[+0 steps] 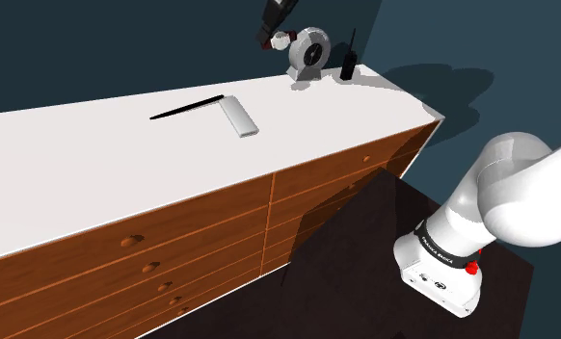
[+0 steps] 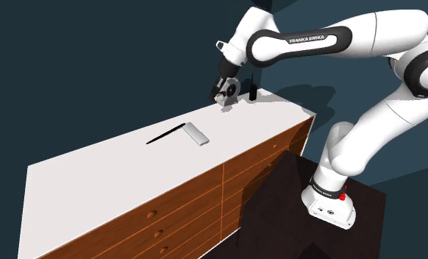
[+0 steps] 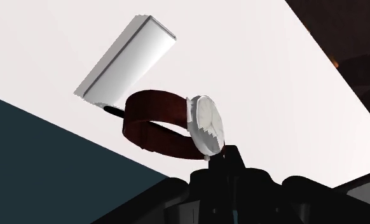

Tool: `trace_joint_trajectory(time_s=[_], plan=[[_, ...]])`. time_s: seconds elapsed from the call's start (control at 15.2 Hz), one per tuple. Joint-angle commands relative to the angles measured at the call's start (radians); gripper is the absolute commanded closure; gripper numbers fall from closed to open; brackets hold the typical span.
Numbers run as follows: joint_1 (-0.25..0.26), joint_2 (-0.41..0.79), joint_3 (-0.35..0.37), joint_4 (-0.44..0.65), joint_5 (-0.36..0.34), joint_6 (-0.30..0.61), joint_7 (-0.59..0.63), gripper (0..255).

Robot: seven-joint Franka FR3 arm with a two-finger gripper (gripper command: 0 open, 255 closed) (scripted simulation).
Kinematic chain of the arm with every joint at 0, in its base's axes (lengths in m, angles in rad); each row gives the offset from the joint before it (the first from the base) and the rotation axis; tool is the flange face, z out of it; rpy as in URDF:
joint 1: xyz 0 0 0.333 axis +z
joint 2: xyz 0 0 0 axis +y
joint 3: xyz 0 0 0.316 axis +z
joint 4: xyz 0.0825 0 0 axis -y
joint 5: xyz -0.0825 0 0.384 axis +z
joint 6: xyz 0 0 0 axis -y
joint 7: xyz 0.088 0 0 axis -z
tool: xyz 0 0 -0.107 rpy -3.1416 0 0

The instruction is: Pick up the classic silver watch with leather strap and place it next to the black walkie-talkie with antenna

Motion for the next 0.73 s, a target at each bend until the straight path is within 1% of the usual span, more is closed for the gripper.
trace_joint_trajectory(time_s=[0.0,0.33,0.66], plan=[[-0.01,0.001,-0.045,-0.003,0.006,-0.007,-0.059,255],[-0.035,0.02,-0.152,0.023,0.016,-0.039,-0.191,255],[-0.059,0.065,-0.257,0.078,0.032,-0.078,-0.321,255]])
